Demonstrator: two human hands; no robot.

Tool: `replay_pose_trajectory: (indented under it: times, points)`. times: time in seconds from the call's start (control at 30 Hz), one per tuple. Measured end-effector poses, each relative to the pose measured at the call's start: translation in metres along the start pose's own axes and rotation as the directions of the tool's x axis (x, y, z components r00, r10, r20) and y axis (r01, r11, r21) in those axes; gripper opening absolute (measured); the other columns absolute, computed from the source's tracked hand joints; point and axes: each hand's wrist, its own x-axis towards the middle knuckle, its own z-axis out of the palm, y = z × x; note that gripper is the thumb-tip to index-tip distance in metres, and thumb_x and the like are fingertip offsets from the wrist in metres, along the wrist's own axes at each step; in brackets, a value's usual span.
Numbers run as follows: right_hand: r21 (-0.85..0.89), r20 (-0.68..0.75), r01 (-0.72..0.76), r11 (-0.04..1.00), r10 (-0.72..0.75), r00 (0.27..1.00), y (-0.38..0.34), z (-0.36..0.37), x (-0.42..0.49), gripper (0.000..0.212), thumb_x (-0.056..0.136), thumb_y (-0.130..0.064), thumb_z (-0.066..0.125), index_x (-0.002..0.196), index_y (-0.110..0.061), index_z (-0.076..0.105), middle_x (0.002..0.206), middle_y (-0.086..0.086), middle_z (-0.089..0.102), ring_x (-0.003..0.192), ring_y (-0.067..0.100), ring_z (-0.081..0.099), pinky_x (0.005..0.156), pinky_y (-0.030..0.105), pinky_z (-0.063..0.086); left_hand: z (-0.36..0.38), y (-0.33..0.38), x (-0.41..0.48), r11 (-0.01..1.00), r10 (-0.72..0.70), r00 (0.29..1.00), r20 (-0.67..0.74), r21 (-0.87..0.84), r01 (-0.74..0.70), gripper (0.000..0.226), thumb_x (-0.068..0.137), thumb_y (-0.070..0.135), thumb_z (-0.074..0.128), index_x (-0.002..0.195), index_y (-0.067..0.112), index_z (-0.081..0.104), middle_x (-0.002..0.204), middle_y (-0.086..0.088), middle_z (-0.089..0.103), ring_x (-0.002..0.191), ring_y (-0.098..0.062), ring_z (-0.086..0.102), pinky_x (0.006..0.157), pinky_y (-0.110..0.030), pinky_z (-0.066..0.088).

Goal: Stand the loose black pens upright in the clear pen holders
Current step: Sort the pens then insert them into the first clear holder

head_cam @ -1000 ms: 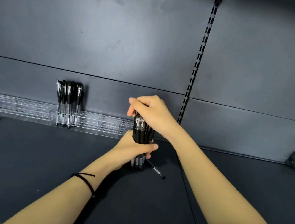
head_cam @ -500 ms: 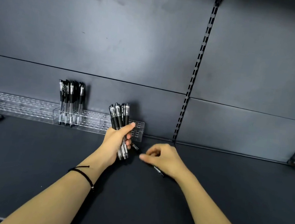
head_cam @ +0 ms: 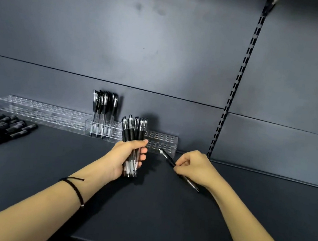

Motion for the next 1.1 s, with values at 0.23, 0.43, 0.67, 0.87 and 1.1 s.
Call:
replay_pose_trajectory:
  times: [0.23,0.43,0.67,0.87,1.1]
  points:
    - [0.659,-0.005,0.154,0.737,-0.2,0.98,-0.092,0.037,0.03,0.008,0.097,-0.007,0.053,0.092,-0.013,0.055,0.089,0.004,0.066,0.082,0.013,0.063,0.064,0.024,0.056,-0.079,0.033,0.014,0.999,0.0,1.0,0.01,-0.032,0.001,0.01,0.088,0.015,0.067,0.086,0.005,0.065,0.068,-0.006,0.066,0.051,-0.016,0.063,0.051,-0.028,0.056]
    - [0.634,-0.283,0.295,0.715,-0.141,0.949,-0.139,0.072,0.078,0.018,0.098,0.001,0.047,0.097,-0.017,0.048,0.091,0.006,0.067,0.085,0.02,0.066,0.074,0.027,0.057,-0.123,0.049,0.032,0.999,0.043,0.999,0.026,-0.01,-0.043,0.009,0.089,0.006,0.064,0.095,-0.002,0.065,0.068,-0.01,0.07,0.051,-0.017,0.065,0.053,-0.03,0.059]
    - [0.506,-0.54,0.382,0.774,-0.062,0.84,-0.163,0.091,0.114,0.055,0.096,0.001,0.051,0.142,-0.021,0.027,0.088,0.01,0.067,0.08,0.018,0.067,0.075,0.023,0.058,-0.145,0.046,0.051,0.993,0.116,0.989,0.087,0.025,-0.119,0.006,0.088,0.006,0.064,0.088,0.001,0.062,0.064,-0.007,0.063,0.048,-0.015,0.058,0.052,-0.03,0.057]
    - [0.393,-0.581,0.387,0.834,-0.101,0.808,-0.172,0.099,0.13,0.073,0.094,0.0,0.054,0.15,-0.031,0.017,0.088,0.018,0.064,0.079,0.027,0.067,0.079,0.033,0.058,-0.149,0.042,0.052,0.984,0.169,0.981,0.092,-0.067,-0.163,0.003,0.088,0.003,0.063,0.085,0.004,0.063,0.064,-0.007,0.061,0.051,-0.018,0.055,0.05,-0.03,0.051]
    - [0.317,-0.496,0.342,0.885,-0.152,0.855,-0.173,0.121,0.128,0.064,0.094,-0.003,0.057,0.143,-0.028,0.025,0.086,0.008,0.066,0.077,0.021,0.066,0.078,0.029,0.056,-0.15,0.041,0.055,0.981,0.18,0.979,0.098,-0.084,-0.172,0.003,0.088,0.003,0.063,0.086,0.004,0.064,0.067,-0.007,0.062,0.052,-0.018,0.055,0.051,-0.031,0.05]
